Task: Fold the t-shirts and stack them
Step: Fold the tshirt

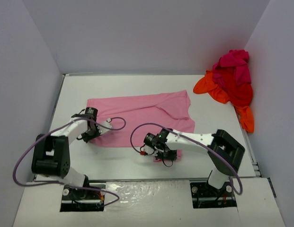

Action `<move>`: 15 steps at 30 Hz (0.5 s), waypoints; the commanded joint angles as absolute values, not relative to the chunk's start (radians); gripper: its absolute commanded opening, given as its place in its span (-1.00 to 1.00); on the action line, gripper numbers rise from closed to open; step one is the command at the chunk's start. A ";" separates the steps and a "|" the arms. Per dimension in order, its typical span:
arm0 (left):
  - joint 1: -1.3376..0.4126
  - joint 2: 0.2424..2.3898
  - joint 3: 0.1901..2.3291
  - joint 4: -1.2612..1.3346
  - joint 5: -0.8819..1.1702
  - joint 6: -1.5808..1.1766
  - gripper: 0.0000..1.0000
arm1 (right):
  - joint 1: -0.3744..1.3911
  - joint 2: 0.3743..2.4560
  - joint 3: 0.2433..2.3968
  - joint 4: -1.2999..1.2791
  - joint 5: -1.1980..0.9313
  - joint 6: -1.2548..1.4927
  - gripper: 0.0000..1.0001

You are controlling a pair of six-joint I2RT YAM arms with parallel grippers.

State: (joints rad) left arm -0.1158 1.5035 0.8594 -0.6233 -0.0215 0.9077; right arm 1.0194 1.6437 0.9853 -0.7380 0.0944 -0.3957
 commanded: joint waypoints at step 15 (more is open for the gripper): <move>-0.115 1.150 0.899 -0.913 -0.025 0.939 -1.00 | 0.969 1.426 1.151 -0.989 -0.195 -0.448 -1.00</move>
